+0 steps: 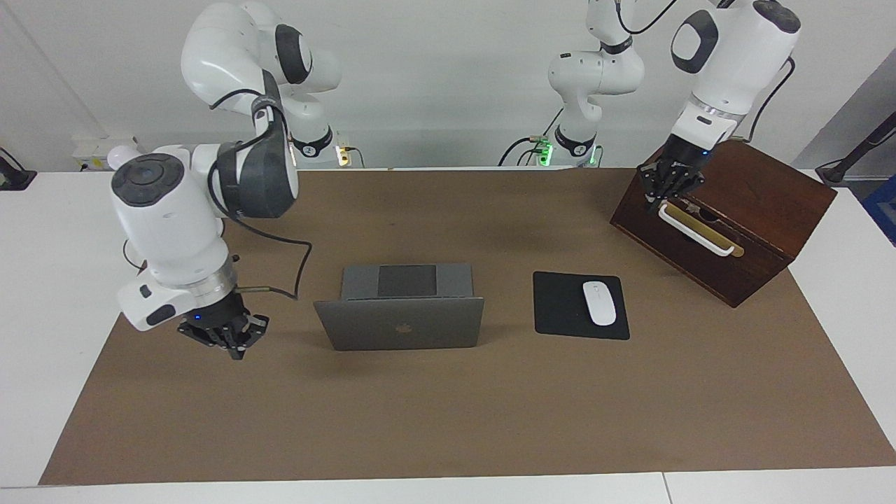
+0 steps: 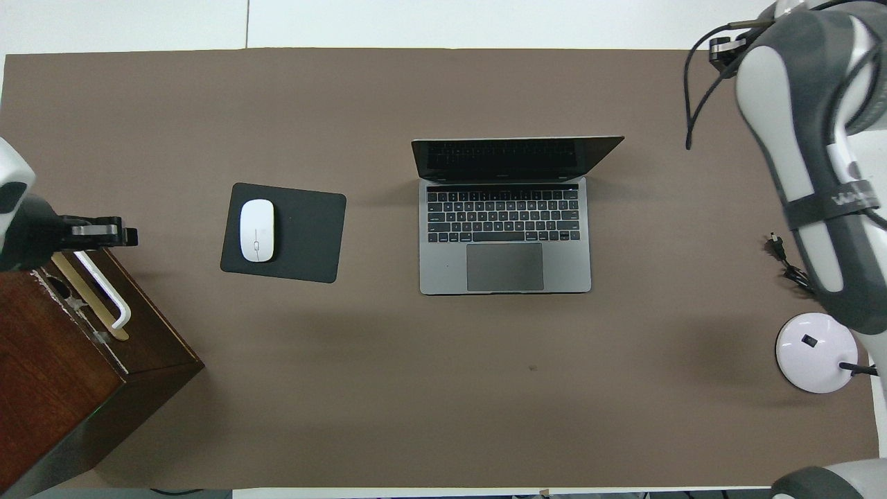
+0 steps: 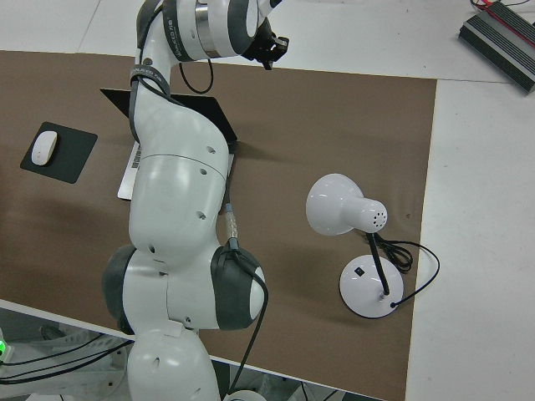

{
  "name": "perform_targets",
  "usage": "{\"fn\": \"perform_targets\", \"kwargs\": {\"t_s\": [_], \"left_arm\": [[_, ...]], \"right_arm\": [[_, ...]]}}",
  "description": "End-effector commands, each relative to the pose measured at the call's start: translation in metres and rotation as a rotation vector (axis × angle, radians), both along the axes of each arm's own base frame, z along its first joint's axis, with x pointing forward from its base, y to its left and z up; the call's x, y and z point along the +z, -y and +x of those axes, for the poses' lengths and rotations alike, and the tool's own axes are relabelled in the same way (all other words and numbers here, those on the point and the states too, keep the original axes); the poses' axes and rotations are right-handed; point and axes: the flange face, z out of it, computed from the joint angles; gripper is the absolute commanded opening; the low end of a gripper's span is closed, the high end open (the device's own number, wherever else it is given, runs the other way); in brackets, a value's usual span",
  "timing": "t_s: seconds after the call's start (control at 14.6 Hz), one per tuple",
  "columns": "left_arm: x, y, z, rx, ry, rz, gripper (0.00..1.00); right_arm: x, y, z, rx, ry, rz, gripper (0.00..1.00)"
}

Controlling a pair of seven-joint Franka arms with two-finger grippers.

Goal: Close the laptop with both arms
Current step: 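Reach the right gripper to the laptop lid while the left gripper approaches the laptop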

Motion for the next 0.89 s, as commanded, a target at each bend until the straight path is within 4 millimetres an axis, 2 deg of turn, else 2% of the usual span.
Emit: {"fn": "perform_targets", "kwargs": {"t_s": [0.0, 0.27, 0.55, 0.82], "left_arm": [[-0.015, 0.023, -0.029, -0.031, 0.088, -0.032, 0.00], [-0.018, 0.059, -0.035, -0.103, 0.133, -0.046, 0.00], [-0.045, 0.110, -0.053, -0.185, 0.217, -0.072, 0.00], [-0.051, 0.136, -0.059, -0.203, 0.274, -0.117, 0.00]], "right_arm": [[0.001, -0.024, 0.003, -0.045, 0.020, -0.013, 0.00], [0.002, -0.062, -0.003, -0.080, 0.030, 0.003, 0.00], [0.004, -0.093, -0.007, -0.094, 0.051, 0.018, 0.00], [0.006, -0.124, -0.013, -0.083, 0.074, 0.020, 0.00]]}}
